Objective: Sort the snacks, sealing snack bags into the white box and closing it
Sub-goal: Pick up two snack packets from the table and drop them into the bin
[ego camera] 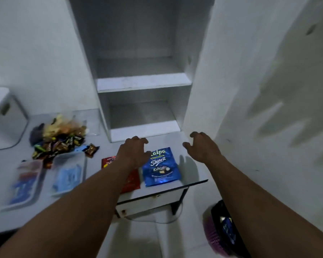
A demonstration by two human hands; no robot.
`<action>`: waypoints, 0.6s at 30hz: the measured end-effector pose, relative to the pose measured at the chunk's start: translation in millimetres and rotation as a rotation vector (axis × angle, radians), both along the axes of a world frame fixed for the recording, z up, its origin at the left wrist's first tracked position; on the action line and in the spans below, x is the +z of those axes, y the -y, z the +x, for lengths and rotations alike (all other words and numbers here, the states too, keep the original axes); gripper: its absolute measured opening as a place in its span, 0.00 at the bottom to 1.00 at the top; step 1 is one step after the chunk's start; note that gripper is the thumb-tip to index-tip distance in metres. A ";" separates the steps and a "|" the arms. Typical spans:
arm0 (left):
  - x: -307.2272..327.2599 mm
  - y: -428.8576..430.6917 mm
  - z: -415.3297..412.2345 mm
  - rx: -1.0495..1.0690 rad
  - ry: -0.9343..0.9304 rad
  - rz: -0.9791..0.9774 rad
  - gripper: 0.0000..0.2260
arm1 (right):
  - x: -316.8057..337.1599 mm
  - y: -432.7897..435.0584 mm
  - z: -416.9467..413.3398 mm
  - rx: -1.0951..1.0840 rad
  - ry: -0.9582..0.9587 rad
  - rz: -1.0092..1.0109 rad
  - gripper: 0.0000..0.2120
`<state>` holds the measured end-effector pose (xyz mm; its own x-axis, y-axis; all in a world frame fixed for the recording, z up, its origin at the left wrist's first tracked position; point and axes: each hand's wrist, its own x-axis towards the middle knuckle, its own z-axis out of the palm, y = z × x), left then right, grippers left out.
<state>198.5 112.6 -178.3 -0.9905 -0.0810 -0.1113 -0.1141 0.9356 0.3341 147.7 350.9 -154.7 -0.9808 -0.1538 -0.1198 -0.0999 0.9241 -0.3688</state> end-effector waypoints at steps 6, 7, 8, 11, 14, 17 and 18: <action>-44.1 43.7 14.1 0.214 0.070 0.021 0.24 | -53.7 62.9 -22.9 0.186 0.118 0.006 0.26; -52.9 47.6 14.9 0.236 0.070 0.025 0.24 | -65.9 67.7 -25.8 0.206 0.136 0.015 0.25; -62.2 50.8 16.1 0.257 0.074 0.028 0.23 | -78.1 71.5 -28.1 0.223 0.153 0.025 0.25; -89.3 59.2 20.2 0.351 0.104 0.012 0.24 | -110.9 80.5 -34.3 0.268 0.184 0.064 0.25; -110.0 64.9 20.3 0.436 0.127 -0.021 0.28 | -136.4 87.9 -41.6 0.275 0.174 0.084 0.28; -127.1 69.6 14.7 0.491 0.182 -0.056 0.34 | -156.1 93.3 -50.6 0.254 0.197 0.155 0.38; -132.3 70.3 13.5 0.514 0.211 -0.056 0.36 | -161.0 94.4 -52.8 0.238 0.217 0.172 0.41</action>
